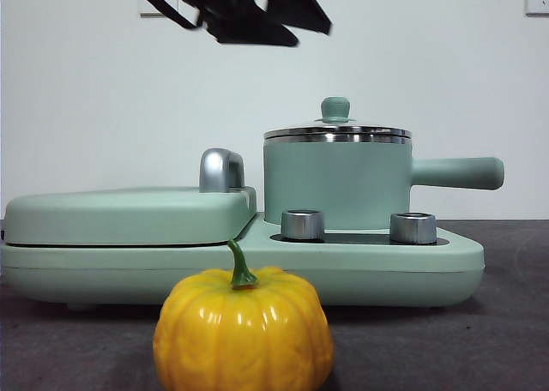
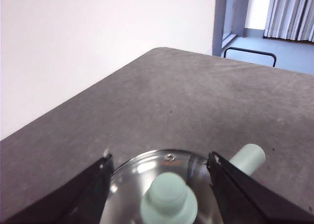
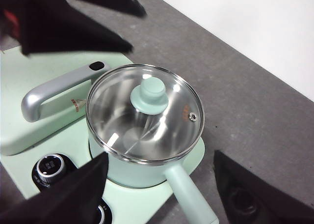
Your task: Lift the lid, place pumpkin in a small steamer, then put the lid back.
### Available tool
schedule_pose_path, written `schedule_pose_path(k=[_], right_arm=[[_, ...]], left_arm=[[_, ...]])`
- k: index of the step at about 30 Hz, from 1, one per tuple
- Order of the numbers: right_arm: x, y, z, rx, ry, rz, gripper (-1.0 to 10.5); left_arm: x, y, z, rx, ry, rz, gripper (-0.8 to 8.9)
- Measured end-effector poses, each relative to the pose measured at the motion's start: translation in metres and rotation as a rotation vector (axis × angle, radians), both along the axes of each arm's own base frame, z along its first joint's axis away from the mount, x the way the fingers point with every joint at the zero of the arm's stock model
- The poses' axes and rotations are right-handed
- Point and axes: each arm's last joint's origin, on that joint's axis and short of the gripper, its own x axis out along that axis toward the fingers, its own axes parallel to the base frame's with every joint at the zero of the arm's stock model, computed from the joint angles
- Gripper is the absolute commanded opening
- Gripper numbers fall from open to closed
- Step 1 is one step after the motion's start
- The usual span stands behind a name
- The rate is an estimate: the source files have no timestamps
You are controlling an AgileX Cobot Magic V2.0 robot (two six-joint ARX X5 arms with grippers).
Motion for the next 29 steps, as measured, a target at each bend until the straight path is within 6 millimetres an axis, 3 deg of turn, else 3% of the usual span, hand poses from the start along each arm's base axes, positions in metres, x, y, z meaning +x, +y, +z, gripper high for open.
schedule_pose_path(k=[9,25,29], right_arm=[[0.0,0.0,0.0,0.03,0.022,-0.017,3.4],[0.0,0.0,0.0,0.03,0.023,-0.018,3.4],[0.0,0.0,0.0,0.03,0.023,-0.018,3.4]], left_arm=[[0.021,-0.02,-0.034,-0.011,0.084,0.008,3.11],[0.029,-0.032,-0.058,0.02,0.145,0.003,3.04],[0.029,-0.032,-0.058,0.02,0.145,0.003,1.42]])
